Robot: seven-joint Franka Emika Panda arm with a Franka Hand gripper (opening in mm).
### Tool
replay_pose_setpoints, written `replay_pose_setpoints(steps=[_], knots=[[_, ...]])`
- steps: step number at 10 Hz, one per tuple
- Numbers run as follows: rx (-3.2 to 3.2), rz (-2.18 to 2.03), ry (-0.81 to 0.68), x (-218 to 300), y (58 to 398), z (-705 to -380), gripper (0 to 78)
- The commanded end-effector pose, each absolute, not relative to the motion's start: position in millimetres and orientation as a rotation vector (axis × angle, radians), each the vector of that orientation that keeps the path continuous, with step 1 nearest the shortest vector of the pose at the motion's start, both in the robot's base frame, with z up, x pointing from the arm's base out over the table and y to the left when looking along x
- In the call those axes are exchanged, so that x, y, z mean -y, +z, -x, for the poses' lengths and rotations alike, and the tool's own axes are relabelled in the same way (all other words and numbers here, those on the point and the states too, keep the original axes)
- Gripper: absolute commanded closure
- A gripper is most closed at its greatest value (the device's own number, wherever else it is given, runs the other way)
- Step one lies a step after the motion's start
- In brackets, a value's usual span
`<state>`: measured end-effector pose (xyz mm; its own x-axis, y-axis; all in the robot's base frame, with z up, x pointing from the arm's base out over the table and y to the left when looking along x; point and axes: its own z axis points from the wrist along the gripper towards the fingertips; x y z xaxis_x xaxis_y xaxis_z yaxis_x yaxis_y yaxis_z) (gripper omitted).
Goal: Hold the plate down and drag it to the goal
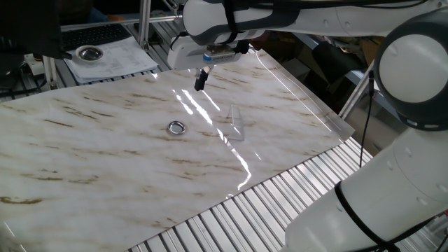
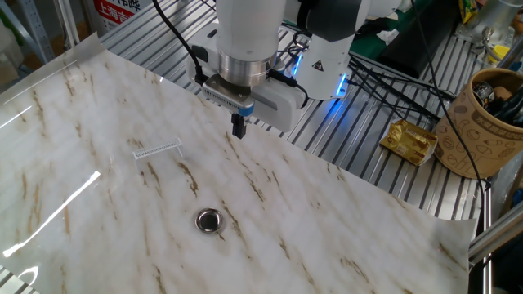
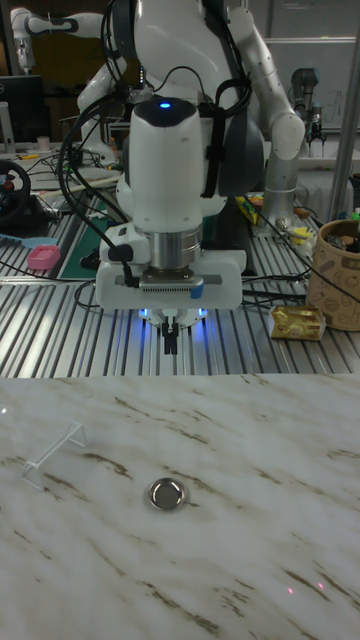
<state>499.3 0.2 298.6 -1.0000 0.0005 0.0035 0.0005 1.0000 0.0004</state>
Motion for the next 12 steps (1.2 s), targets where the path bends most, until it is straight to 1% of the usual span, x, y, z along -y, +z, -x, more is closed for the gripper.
replay_pose_setpoints(steps=[1, 2, 7, 12], knots=[[3.063, 0.548, -0.146, -0.1, 298.6, -499.3, 77.6], [3.073, 0.540, -0.080, -0.1, 298.6, -499.3, 77.6], [3.072, 0.526, -0.091, -0.1, 298.8, -500.9, 77.6], [3.078, 0.534, -0.075, -1.8, 295.2, -519.9, 77.6]])
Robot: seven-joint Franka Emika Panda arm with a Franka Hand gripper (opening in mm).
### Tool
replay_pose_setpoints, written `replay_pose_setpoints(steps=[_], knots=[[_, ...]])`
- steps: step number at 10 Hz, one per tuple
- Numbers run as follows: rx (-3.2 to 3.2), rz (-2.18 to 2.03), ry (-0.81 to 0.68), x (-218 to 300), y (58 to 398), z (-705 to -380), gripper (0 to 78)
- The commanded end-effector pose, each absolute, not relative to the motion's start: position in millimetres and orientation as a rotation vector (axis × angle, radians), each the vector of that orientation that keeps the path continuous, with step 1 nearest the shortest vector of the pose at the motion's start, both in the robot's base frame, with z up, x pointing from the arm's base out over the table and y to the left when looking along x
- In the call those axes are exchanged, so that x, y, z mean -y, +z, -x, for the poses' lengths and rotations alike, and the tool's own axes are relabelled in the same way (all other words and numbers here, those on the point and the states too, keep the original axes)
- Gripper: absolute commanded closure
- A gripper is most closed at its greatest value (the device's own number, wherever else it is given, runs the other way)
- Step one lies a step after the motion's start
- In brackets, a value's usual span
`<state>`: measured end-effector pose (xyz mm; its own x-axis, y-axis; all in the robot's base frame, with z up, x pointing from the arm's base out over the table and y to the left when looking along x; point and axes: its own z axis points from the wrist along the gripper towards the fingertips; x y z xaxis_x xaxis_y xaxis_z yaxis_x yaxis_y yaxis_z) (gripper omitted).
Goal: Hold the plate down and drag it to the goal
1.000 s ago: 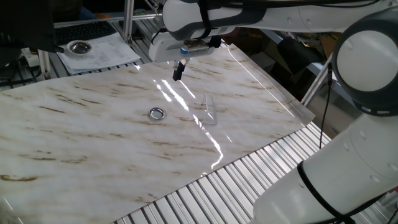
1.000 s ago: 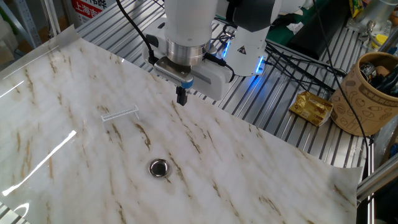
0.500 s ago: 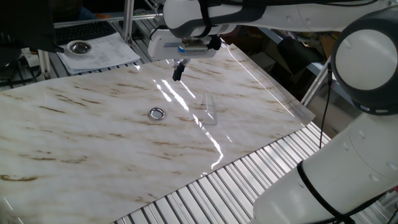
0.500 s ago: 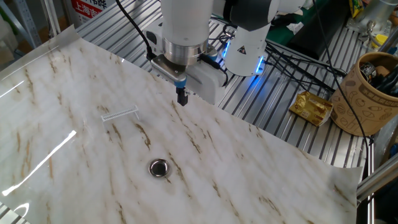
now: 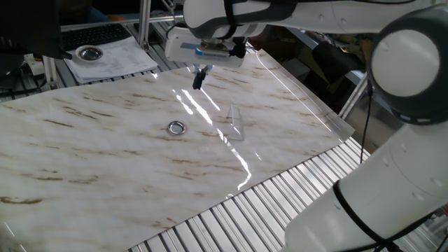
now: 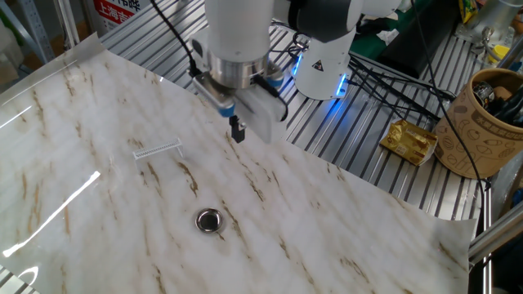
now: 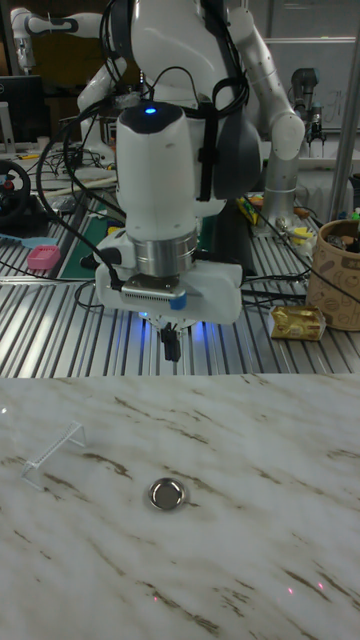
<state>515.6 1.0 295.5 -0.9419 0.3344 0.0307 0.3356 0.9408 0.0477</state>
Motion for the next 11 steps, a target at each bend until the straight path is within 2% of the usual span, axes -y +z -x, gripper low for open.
replay_pose_setpoints(steps=[1, 8, 11], knots=[[3.077, 0.538, -0.074, -2.9, 294.6, -523.1, 77.6], [3.083, 0.529, -0.026, -14.1, 288.1, -550.0, 77.6], [3.075, 0.560, -0.027, -19.6, 288.8, -552.0, 77.6]])
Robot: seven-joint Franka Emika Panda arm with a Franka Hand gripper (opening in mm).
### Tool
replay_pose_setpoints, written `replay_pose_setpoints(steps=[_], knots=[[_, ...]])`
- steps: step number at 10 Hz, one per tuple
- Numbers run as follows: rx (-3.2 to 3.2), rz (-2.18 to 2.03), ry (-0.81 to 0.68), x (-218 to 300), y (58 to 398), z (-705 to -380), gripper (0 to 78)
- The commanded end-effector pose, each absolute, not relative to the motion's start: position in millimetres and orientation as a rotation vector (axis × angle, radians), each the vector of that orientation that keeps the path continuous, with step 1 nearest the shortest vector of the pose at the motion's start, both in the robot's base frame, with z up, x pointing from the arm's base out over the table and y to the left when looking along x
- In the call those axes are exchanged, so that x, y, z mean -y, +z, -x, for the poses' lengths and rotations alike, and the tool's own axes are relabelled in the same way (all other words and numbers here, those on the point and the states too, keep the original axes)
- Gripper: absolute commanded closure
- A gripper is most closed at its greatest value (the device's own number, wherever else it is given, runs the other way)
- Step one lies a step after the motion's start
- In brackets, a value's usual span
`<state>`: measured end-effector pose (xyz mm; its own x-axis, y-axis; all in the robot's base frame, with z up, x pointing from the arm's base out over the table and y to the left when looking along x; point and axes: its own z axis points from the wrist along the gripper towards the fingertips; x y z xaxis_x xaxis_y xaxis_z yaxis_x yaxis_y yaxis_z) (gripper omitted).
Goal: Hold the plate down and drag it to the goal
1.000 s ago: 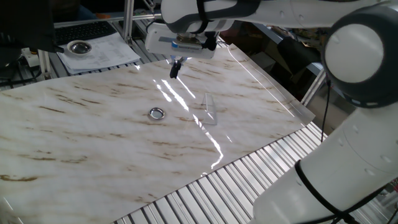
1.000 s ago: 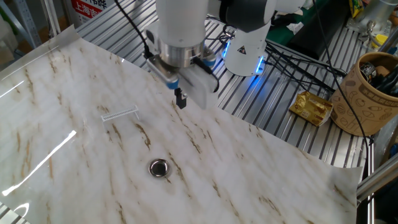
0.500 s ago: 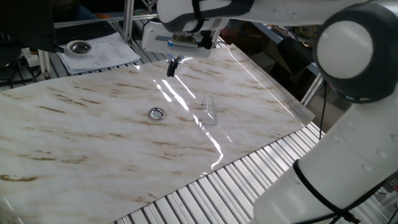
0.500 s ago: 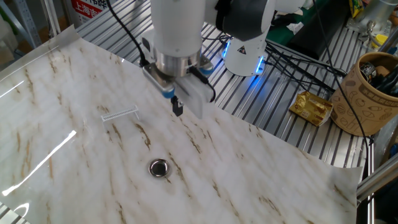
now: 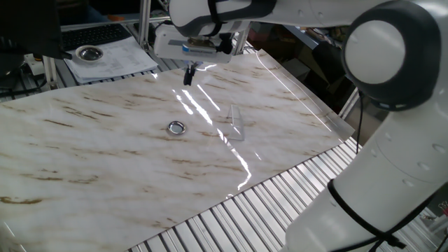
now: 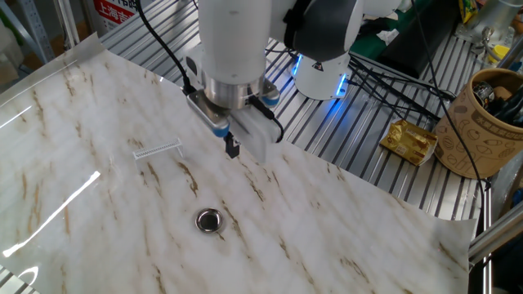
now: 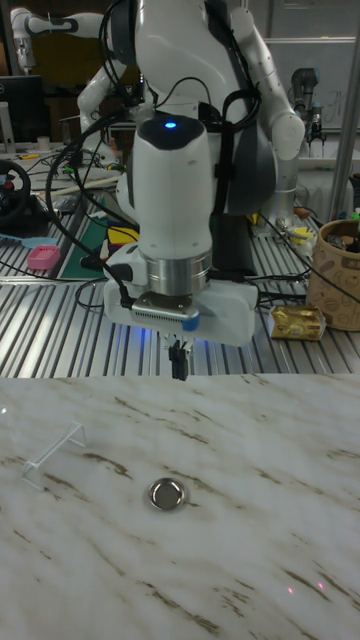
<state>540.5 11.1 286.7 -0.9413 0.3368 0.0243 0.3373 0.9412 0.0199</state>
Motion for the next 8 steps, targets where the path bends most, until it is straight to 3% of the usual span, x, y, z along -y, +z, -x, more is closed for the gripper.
replay_pose_setpoints(steps=[1, 8], knots=[[3.075, 0.560, -0.027, -20.1, 288.6, -552.0, 77.6], [3.023, 0.715, -0.020, -20.9, 288.6, -552.1, 77.6]])
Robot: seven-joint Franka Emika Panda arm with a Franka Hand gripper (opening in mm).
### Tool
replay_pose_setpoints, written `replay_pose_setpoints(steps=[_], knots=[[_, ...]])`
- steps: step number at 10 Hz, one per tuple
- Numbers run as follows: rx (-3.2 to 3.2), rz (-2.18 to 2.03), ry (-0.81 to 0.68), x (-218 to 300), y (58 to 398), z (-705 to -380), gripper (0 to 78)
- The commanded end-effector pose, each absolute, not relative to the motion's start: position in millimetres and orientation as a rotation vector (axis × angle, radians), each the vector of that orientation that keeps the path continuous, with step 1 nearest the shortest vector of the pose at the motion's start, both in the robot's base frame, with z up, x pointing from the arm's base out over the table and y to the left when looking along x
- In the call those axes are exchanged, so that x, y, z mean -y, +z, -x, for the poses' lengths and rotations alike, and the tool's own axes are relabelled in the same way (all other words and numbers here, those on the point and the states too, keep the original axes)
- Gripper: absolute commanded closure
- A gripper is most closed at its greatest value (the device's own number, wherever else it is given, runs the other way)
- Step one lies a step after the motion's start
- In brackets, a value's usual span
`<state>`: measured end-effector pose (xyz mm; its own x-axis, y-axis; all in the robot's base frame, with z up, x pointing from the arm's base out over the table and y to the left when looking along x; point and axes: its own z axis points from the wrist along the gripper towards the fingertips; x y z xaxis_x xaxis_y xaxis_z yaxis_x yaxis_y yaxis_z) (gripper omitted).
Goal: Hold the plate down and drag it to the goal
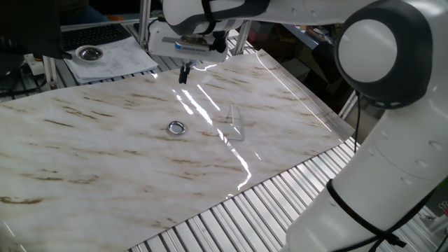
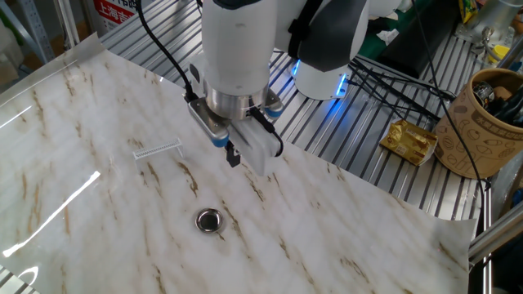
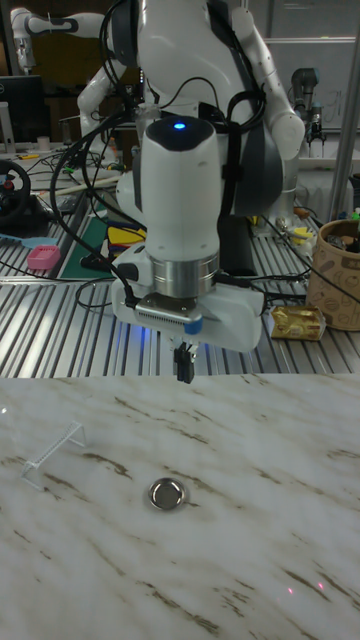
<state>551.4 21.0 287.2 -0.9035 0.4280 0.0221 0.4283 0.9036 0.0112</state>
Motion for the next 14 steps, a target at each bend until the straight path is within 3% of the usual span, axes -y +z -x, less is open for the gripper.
replay_pose_setpoints(steps=[1, 9, 14], knots=[[3.022, 0.717, -0.020, -20.9, 288.6, -552.1, 77.6], [3.028, 0.703, -0.023, -19.6, 287.1, -554.4, 77.6], [3.049, 0.628, -0.014, -3.5, 264.4, -568.7, 77.6]])
